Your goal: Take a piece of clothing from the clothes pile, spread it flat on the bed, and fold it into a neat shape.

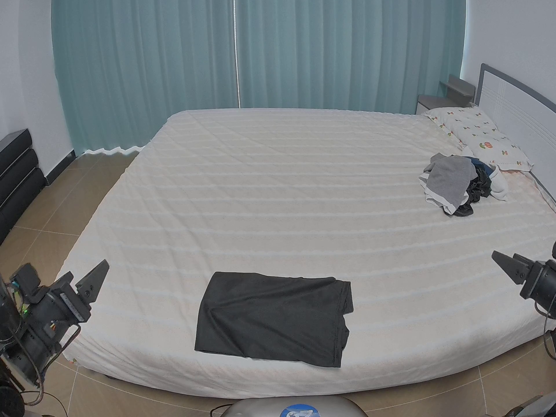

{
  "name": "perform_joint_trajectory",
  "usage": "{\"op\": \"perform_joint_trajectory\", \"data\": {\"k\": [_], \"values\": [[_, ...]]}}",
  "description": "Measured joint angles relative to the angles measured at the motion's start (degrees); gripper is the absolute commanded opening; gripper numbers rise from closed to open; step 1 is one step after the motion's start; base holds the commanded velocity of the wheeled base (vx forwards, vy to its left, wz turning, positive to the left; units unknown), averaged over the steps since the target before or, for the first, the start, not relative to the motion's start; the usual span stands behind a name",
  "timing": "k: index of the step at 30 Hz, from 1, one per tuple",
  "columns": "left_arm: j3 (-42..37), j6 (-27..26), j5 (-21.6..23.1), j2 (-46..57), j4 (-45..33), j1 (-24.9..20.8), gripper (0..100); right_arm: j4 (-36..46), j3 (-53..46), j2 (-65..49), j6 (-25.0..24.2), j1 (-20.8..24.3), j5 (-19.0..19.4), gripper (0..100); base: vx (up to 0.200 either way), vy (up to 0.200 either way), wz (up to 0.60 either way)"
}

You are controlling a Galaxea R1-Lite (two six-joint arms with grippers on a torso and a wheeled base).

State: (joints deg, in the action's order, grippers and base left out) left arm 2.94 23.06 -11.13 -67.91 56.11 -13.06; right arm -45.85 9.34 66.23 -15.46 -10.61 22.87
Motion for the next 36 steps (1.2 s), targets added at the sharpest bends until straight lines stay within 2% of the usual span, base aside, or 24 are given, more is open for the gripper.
{"op": "perform_joint_trajectory", "data": {"k": [7, 13, 18, 21, 24, 28, 31, 36], "values": [[0.3, -5.9, -0.3, 20.1, -22.0, 0.2, 100, 19.7, 0.5, -16.0, 2.4, 1.3, 1.8, 100, 0.000, 0.000, 0.00], [2.2, -11.0, -0.8, 36.3, -39.7, 0.4, 100, 41.2, 3.0, -29.9, 4.8, 5.8, 2.7, 100, 0.000, 0.000, 0.00], [3.4, -14.4, -1.8, 45.5, -46.7, 1.6, 100, 54.0, 4.9, -42.5, 6.5, 11.8, 3.2, 100, 0.000, 0.000, 0.00], [3.9, -16.2, -2.4, 49.9, -49.5, 4.0, 100, 61.0, 5.6, -49.6, 7.4, 15.9, 3.4, 100, 0.000, 0.000, 0.00], [4.2, -17.4, -2.5, 52.5, -51.3, 6.8, 100, 64.2, 6.0, -53.7, 8.1, 18.0, 3.1, 100, 0.000, 0.000, 0.00], [4.4, -20.0, -1.8, 56.9, -54.2, 9.5, 100, 65.2, 6.0, -57.6, 8.8, 19.6, -0.1, 100, 0.000, 0.000, 0.00], [3.7, -21.8, -1.2, 59.7, -55.4, 10.3, 100, 65.3, 5.5, -59.1, 9.6, 20.0, -4.4, 100, 0.000, 0.000, 0.00], [2.0, -22.9, -0.4, 63.2, -55.8, 11.6, 100, 65.2, 4.6, -60.3, 10.6, 20.2, -14.9, 100, 0.000, 0.000, 0.00]]}}
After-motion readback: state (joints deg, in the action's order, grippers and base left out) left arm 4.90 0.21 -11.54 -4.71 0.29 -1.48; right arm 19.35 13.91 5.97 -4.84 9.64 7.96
